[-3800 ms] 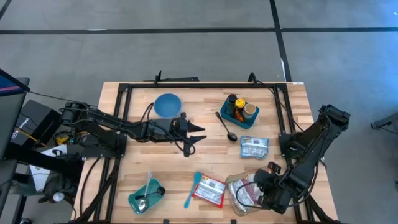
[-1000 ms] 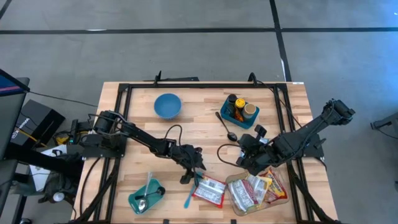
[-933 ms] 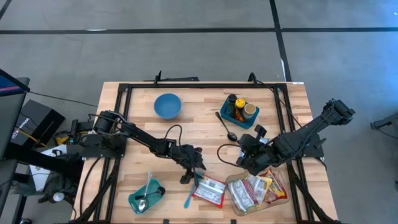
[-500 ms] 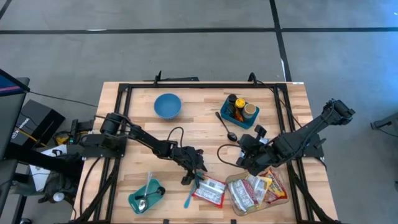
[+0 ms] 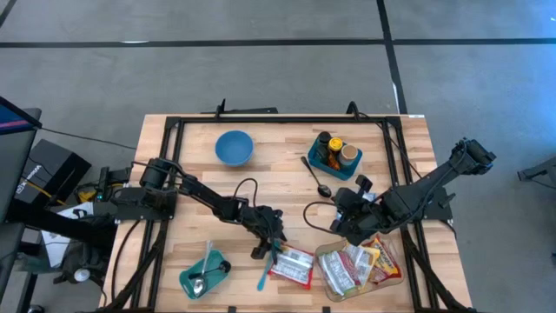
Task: Pick & Place Food Item
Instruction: Put the red noodle pack into the transparent bin
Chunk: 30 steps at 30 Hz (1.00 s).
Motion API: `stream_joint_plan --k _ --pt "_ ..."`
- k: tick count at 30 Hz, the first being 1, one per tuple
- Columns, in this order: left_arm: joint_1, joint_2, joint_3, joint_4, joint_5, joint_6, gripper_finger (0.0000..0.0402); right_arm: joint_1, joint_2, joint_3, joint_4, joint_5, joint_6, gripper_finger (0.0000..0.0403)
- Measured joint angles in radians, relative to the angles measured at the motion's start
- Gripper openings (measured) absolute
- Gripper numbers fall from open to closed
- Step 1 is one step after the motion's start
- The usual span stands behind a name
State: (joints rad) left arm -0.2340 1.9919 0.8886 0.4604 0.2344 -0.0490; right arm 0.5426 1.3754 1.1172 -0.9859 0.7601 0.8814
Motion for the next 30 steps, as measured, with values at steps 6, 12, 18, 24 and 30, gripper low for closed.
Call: stream_joint_plan --k 6,12,18,24,30 --pt "0.0 0.0 0.0 -0.002 0.0 0.0 0.0181 0.0 0.0 0.0 0.0 0.0 0.0 0.0" --pt "0.0 0.0 0.0 -0.003 0.0 0.0 0.0145 0.0 0.0 0.0 0.0 0.0 0.0 0.0" --pt "0.005 0.0 0.0 0.011 0.0 0.0 0.0097 0.0 0.0 0.0 0.0 0.0 -0.002 0.0" --pt "0.016 0.0 0.0 0.018 -0.001 0.0 0.0055 0.0 0.0 0.0 0.0 0.0 -0.002 0.0" --pt "0.026 0.0 0.0 0.019 -0.001 0.0 0.0012 0.0 0.0 0.0 0.0 0.0 -0.002 0.0"
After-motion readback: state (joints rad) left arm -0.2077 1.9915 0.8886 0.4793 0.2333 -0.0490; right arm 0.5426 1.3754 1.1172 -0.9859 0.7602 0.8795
